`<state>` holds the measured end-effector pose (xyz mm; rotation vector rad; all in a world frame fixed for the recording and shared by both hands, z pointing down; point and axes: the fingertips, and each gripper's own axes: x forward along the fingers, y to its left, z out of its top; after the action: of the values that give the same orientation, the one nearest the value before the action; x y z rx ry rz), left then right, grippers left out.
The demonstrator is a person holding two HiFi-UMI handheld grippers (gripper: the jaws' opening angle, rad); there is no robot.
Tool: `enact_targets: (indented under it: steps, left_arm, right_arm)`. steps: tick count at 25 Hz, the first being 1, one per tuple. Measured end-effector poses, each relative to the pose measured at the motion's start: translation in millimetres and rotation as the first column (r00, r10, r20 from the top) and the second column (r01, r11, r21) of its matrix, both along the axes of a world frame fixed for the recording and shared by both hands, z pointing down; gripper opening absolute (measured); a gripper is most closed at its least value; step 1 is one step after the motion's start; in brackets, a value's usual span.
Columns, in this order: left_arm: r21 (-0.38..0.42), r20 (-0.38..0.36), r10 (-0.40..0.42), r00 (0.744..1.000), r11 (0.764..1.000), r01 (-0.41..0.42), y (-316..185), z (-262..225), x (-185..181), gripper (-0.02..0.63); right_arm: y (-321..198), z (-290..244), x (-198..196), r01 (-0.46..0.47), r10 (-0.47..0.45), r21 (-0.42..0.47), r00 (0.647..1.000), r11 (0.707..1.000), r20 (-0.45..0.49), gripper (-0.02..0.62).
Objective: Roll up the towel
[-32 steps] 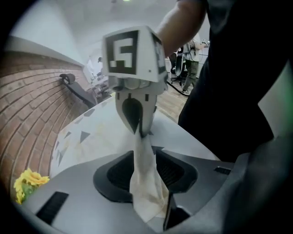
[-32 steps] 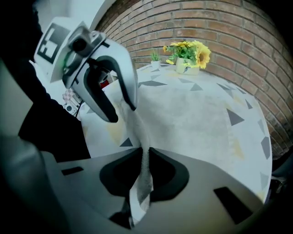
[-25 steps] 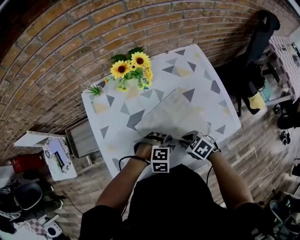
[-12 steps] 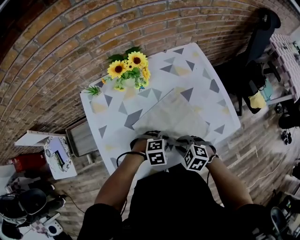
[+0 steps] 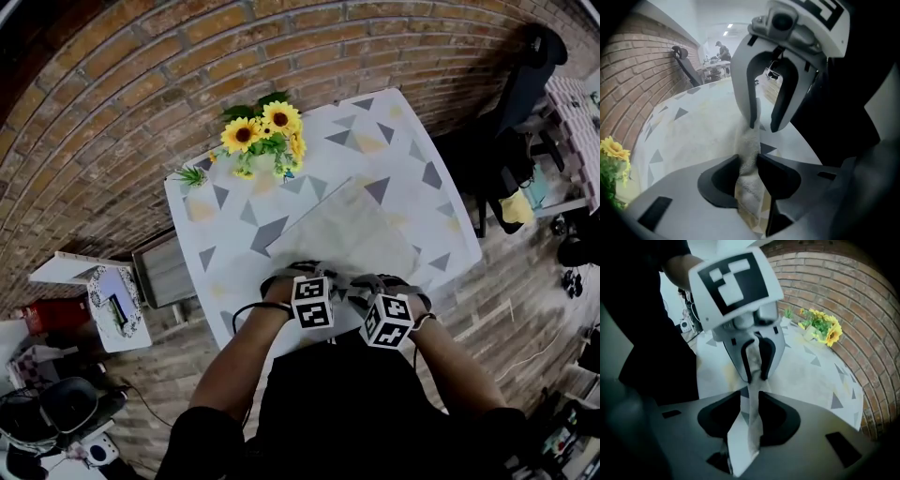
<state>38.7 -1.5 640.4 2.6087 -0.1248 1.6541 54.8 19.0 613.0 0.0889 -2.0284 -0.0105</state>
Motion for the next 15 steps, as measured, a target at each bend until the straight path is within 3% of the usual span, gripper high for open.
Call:
enact_targets:
  steps: [3,9,12,15]
  left_arm:
    - [0.004,-0.005,-0.012,1.000,1.000,0.012,-0.8,-1.3,-1.1,0.138]
    - [0.108,-0.001,0.029,1.000,0.994,-0.029,-4.4,-16.7,3.3,0.166]
    - [0.131,0.031,0.065,0.997,0.989,-0.068,-1.5,-11.9,7.5,0.187]
    - [0.117,0.038,0.059,0.998,0.991,-0.064,-0.4,-4.4,11.0,0.189]
  right_arm:
    - [-12.4,26.0,18.1,-0.051,0.053,0.027,0.996,0.998,-0.077,0.160]
    - [-21.4,36.3,20.5,-0.061,0.062,0.021,0.995,0.998,-0.076,0.144]
    - [-23.6,31.7,19.1,-0.099,0.097,-0.040,0.994,0.994,-0.046,0.067]
    - [-24.5,25.7,19.2,-0.139,0.138,-0.122,0.990,0.983,-0.021,0.054]
